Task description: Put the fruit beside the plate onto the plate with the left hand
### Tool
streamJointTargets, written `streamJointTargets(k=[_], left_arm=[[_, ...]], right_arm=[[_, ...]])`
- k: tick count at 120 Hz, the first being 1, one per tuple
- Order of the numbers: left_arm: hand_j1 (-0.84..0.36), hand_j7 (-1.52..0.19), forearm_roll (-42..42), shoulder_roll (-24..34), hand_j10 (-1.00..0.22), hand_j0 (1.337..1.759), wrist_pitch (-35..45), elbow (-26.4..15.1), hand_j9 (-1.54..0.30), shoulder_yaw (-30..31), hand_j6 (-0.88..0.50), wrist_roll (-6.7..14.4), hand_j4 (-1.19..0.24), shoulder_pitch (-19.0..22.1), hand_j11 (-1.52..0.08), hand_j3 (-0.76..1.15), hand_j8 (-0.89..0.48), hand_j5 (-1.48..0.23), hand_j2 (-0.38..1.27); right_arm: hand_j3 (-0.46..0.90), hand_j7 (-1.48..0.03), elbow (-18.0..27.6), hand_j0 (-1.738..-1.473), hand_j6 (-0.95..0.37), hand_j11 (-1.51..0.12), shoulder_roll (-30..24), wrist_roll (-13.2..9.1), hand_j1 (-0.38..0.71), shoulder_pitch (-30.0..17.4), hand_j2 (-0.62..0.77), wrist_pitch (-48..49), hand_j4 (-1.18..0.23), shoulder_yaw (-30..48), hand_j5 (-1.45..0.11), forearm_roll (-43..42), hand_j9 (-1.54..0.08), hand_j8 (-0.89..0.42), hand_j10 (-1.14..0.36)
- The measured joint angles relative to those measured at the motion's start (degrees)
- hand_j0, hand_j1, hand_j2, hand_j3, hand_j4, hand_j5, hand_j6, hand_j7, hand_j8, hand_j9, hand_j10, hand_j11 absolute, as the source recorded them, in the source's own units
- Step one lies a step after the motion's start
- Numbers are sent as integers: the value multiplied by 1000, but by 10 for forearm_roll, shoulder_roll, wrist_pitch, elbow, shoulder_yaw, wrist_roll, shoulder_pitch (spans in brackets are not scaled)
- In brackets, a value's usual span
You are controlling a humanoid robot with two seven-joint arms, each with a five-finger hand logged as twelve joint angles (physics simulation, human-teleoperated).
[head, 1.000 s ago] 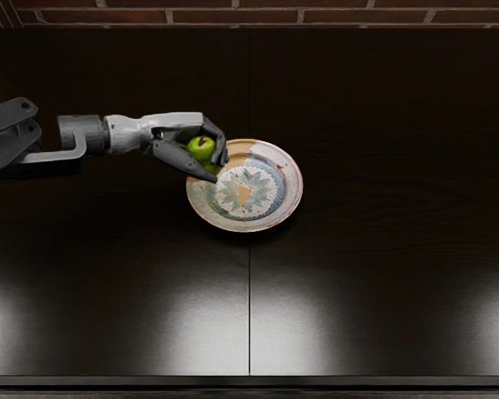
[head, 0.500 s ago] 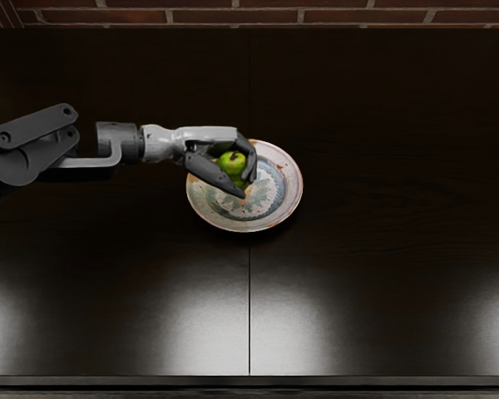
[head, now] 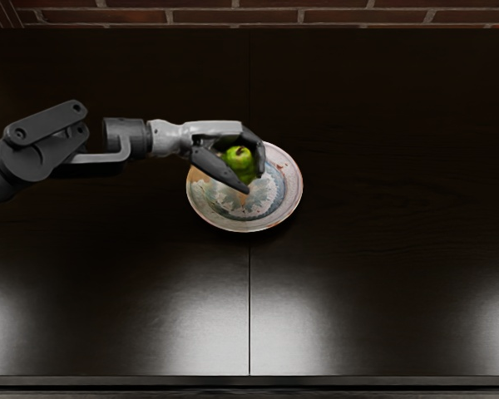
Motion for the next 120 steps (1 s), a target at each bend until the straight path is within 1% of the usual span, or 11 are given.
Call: streamJointTargets(k=[6, 14, 37, 52, 76, 87, 100, 120], left_arm=[[-331, -866, -1, -3, -364, 1645, 0, 2, -888, 0, -561, 0, -634, 1, -889, 0, -372, -857, 128], [-280, -776, -3, -8, -379, 1649, 0, 4, -792, 1, -521, 0, -574, 0, -793, 0, -385, -770, 117], [-135, -563, -6, -13, -349, 1654, -1, 5, -569, 1, -404, 0, -425, 0, -569, 0, -351, -560, 88], [-21, -424, -10, -20, -281, 1656, -1, 7, -427, 0, -312, 0, -323, -1, -427, 0, -283, -423, 68], [181, -192, -28, -19, -132, 1657, -1, 7, -193, 0, -145, 0, -148, -2, -193, 0, -133, -192, 32], [243, -123, -35, -16, -85, 1658, -1, 6, -123, 0, -94, 0, -96, -2, -123, 0, -86, -122, 22], [287, -72, -41, -12, -51, 1658, -1, 3, -73, -2, -57, 0, -58, -2, -72, 0, -52, -72, 14], [323, -32, -94, 38, -24, 1658, -1, 2, -32, -3, -27, 0, -27, -5, -32, 0, -25, -32, 7]], right_arm=[[0, -31, 0, -1658, -24, -31, 0, 0, -320, 0, -5, 0, -24, 0, -31, 0, -31, -24, -24], [0, -31, 0, -1658, -24, -31, 0, 0, -320, 0, -5, 0, -24, 0, -31, 0, -31, -24, -24], [0, -31, 0, -1658, -24, -31, 0, 0, -320, 0, -5, 0, -24, 0, -31, 0, -31, -24, -24], [0, -31, 0, -1658, -24, -31, 0, 0, -320, 0, -5, 0, -24, 0, -31, 0, -31, -24, -24], [0, -31, 0, -1658, -24, -31, 0, 0, -320, 0, -5, 0, -24, 0, -31, 0, -31, -24, -24], [0, -31, 0, -1658, -24, -31, 0, 0, -320, 0, -5, 0, -24, 0, -31, 0, -31, -24, -24], [0, -31, 0, -1658, -24, -31, 0, 0, -320, 0, -5, 0, -24, 0, -31, 0, -31, -24, -24], [0, -31, 0, -1658, -24, -31, 0, 0, -320, 0, -5, 0, -24, 0, -31, 0, -31, -24, -24]])
